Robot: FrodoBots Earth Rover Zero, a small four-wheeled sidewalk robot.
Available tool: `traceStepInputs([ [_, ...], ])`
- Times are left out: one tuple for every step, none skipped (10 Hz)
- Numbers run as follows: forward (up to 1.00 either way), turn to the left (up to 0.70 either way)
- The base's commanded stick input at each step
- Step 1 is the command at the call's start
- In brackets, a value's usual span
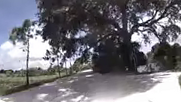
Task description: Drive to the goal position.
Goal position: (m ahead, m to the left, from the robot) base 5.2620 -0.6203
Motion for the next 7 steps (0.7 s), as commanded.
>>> traceStepInputs([
  [0.85, 0.0],
  [0.85, 0.0],
  [0.85, 0.0],
  [0.85, 0.0],
  [0.85, 0.0],
  [0.85, 0.0],
  [0.85, 0.0],
])
